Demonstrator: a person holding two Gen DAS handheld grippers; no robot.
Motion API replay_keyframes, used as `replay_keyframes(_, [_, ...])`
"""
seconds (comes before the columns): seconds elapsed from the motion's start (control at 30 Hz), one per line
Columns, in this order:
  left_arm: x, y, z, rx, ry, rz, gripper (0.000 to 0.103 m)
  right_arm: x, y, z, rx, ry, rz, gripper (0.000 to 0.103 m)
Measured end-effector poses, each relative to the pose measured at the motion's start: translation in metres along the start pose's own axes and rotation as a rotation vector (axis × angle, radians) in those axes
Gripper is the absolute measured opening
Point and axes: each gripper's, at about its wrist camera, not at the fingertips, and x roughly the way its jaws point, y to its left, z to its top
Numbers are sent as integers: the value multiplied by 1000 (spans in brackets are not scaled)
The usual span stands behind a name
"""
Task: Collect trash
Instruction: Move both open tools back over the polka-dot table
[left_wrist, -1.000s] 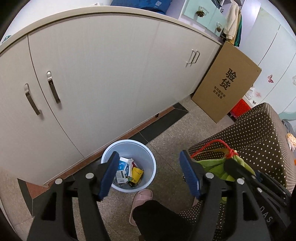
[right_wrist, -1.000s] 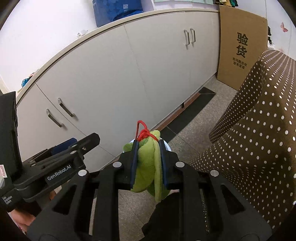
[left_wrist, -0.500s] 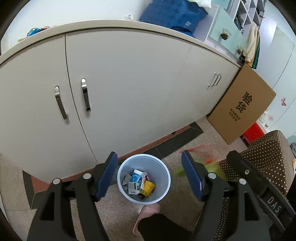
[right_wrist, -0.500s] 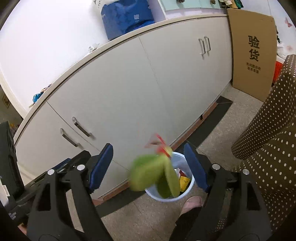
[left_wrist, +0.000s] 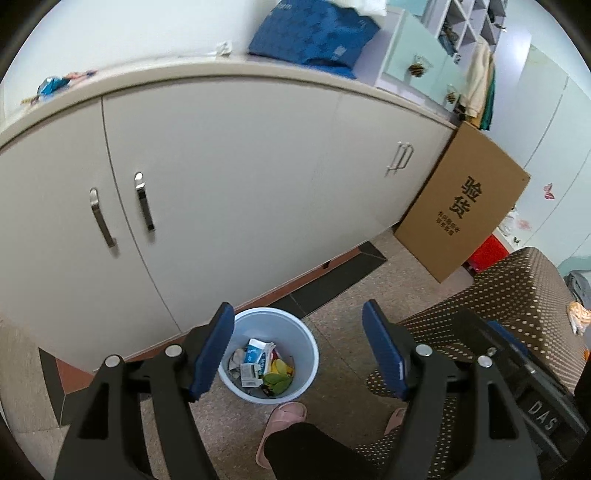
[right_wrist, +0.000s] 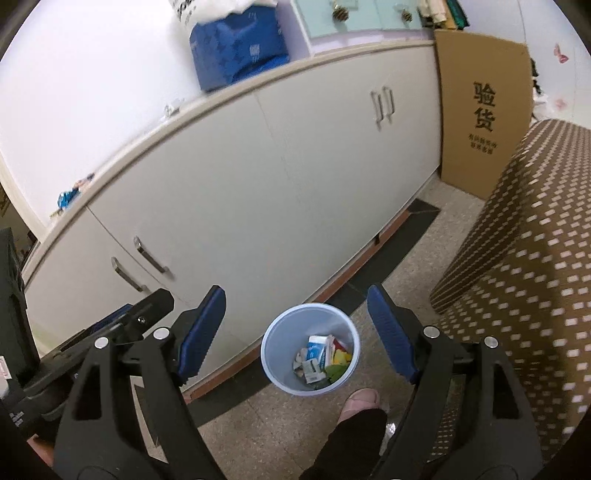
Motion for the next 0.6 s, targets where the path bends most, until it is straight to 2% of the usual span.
replay_keyframes(0.2, [-25, -35, 3, 48, -33, -36, 72, -48, -20, 12, 15, -60, -19, 78])
replay_keyframes(0.3, [-34, -63, 2, 79, -16, -81, 72, -77, -38, 19, 30, -99, -43, 78])
replay_keyframes(0.37, [-44, -90, 1, 113, -16, -122, 72, -97, -51, 24, 40, -122, -53, 78])
replay_keyframes(0.6, [-72, -208, -8, 308, -4, -270, 72, -169, -118, 33, 74, -207, -185, 78])
